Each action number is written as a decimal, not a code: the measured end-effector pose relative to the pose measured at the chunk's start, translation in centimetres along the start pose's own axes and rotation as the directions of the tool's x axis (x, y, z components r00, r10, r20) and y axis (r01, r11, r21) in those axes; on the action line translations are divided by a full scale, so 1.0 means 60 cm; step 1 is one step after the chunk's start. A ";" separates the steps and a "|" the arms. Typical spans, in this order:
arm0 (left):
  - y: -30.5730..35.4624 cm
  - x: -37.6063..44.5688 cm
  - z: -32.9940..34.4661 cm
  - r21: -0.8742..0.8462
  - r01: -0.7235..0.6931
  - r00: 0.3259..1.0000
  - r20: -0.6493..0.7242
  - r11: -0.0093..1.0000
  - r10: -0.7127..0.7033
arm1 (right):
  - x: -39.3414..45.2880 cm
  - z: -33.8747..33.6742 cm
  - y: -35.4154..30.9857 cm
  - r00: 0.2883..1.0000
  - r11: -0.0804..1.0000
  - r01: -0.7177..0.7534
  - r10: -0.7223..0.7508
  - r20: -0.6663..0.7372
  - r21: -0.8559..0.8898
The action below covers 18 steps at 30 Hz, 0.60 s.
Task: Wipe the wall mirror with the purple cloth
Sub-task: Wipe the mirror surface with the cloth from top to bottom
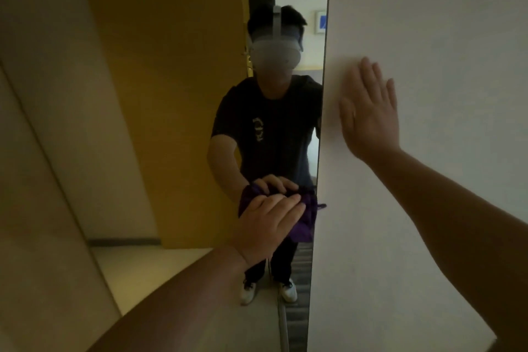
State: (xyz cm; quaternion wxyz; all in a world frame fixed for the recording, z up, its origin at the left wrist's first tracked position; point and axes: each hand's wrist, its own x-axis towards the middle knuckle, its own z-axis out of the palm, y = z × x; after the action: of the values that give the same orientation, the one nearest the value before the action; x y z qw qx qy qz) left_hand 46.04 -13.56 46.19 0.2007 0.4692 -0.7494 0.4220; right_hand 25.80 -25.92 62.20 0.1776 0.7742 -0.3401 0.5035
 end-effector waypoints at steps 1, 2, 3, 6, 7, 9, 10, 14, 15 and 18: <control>-0.011 0.001 -0.014 0.001 0.027 0.999 -0.034 1.000 -0.027 | -0.018 0.000 -0.010 1.000 1.000 -0.009 0.008 0.012 0.023; -0.023 0.000 -0.029 0.012 0.047 0.997 -0.063 0.999 -0.046 | -0.033 -0.001 -0.021 1.000 0.999 -0.022 0.021 0.021 0.041; -0.035 -0.001 -0.046 0.033 0.064 0.995 -0.084 0.997 -0.061 | -0.047 -0.002 -0.035 0.999 0.998 -0.037 0.035 0.033 0.056; -0.074 -0.012 -0.101 0.074 0.126 0.986 -0.122 0.989 -0.117 | -0.083 -0.009 -0.088 0.996 0.993 -0.051 0.043 0.074 0.103; -0.088 -0.019 -0.121 0.081 0.144 0.982 -0.132 0.986 -0.132 | -0.094 -0.010 -0.110 0.997 0.991 -0.037 0.027 0.079 0.125; -0.115 -0.038 -0.158 0.079 0.160 0.980 -0.129 0.984 -0.149 | -0.112 -0.008 -0.159 0.997 0.985 0.009 -0.022 0.076 0.170; -0.129 -0.051 -0.175 0.077 0.159 0.981 -0.125 0.984 -0.148 | -0.121 -0.004 -0.184 0.996 0.982 0.044 -0.057 0.068 0.184; -0.185 -0.122 -0.233 0.086 0.175 0.979 -0.124 0.981 -0.163 | -0.140 0.028 -0.283 0.987 0.970 0.123 -0.141 0.075 0.208; -0.199 -0.147 -0.241 0.087 0.186 0.977 -0.124 0.979 -0.174 | -0.144 0.037 -0.306 0.987 0.971 0.120 -0.139 0.085 0.205; -0.240 -0.229 -0.250 0.084 0.224 0.968 -0.131 0.971 -0.213 | -0.154 0.066 -0.375 0.984 0.975 0.138 -0.155 0.088 0.173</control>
State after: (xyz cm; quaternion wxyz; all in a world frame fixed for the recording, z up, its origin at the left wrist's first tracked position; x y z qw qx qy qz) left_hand 63.75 3.18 51.47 0.2676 0.5318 -0.6580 0.4611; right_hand 41.87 -9.30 53.68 0.1315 0.8337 -0.2473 0.4759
